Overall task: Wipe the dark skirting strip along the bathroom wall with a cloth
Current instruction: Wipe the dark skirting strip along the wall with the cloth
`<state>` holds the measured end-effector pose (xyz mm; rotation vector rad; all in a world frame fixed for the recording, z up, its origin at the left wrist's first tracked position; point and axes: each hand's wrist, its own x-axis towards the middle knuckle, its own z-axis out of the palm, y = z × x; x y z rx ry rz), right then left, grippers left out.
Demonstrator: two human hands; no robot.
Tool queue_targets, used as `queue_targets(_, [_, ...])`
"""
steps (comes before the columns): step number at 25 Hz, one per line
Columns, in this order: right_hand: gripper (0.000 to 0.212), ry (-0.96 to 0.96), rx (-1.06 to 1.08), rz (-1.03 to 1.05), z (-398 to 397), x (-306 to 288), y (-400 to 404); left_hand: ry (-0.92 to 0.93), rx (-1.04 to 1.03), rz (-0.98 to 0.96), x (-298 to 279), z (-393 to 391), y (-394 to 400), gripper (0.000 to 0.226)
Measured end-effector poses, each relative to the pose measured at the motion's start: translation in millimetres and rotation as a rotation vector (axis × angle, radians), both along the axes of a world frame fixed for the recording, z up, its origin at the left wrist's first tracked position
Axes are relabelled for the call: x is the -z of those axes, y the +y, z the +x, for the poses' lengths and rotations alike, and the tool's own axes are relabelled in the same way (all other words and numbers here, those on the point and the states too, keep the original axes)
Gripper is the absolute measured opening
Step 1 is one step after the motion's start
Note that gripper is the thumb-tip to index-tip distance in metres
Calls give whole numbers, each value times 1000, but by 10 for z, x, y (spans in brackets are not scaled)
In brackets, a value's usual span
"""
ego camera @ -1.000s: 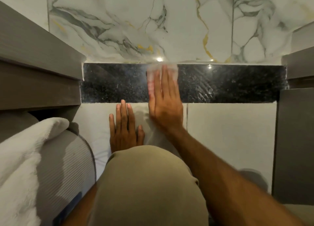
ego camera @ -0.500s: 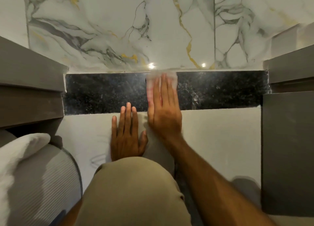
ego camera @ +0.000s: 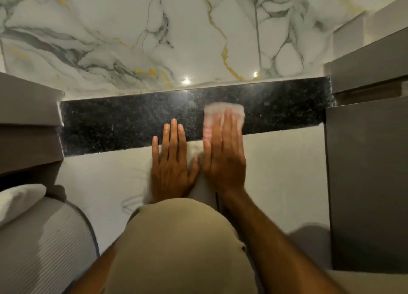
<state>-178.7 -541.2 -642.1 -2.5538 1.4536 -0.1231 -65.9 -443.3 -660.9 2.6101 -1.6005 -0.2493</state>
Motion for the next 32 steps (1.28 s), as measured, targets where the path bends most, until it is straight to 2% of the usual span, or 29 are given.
queue_targets(2, [70,-10,86,87,-333,-123,151,29,-6,0,-35,5,-26,80])
queue_targets(3, [67,1,121,58,-379,-118,68,32,-2,-5,-38,5,-30,80])
queue_targets(6, [61,6,191,-117,14,16,-649,16,16,-16,27,14,-9,79])
queue_targets(8, [66,-55,163,-88,335,40,-901,1,23,-20,65,21,7,79])
queue_targets(10, [66,-73,37,-78,274,76,-643,0,35,-16,65,15,7,79])
queue_targets(12, [68,-2,32,37,-98,-16,-169,17,29,-9,32,21,-6,79])
queue_targets(15, [67,103,181,62,-559,-95,-192,24,23,-16,32,12,-5,79])
queue_targets(16, [67,142,227,49,-553,-70,-457,20,26,-17,52,13,-2,79])
queue_targets(20, [67,79,492,-31,-245,0,-1475,4,16,-27,108,22,20,77])
queue_targets(22, [67,75,499,-2,-265,-12,-1353,15,11,-29,68,6,9,76])
queue_targets(26, [70,137,449,61,-586,-135,-454,44,-5,-21,-13,0,2,75])
queue_targets(32, [69,131,616,-45,-482,-1,-1690,-12,39,-48,92,14,6,74])
